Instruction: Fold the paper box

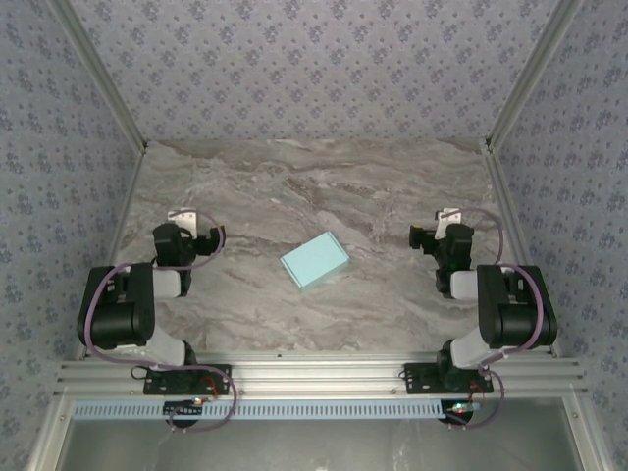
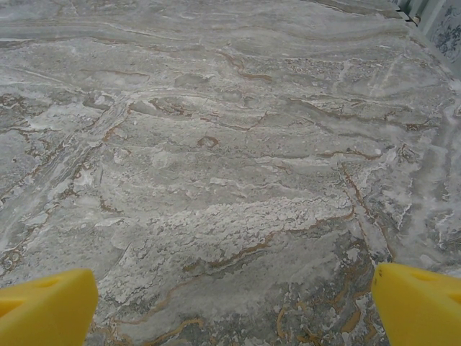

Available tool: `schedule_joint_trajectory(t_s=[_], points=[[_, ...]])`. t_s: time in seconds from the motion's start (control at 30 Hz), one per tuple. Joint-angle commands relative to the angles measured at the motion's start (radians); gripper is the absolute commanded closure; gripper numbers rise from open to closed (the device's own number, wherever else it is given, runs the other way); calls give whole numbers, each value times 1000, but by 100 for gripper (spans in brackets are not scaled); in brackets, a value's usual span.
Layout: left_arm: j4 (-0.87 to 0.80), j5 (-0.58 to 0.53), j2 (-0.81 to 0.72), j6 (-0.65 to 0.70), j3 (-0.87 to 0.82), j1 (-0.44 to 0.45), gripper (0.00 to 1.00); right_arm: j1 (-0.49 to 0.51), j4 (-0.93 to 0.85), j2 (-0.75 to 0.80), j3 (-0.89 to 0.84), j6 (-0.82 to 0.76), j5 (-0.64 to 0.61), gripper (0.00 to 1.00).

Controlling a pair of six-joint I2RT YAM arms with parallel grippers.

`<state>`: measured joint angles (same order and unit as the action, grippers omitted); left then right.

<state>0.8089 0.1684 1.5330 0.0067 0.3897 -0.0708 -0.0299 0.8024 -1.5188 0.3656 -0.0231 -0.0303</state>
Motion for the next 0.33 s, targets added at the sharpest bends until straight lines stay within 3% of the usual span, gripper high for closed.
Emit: schedule_joint_trajectory(t_s=[0.0,0.3], points=[[28,4,1,-7,11,6,1,0,-5,-4,31,3,-8,0],[29,5,2,-7,11,6,1,-2,4,-4,26,5,-5,0]])
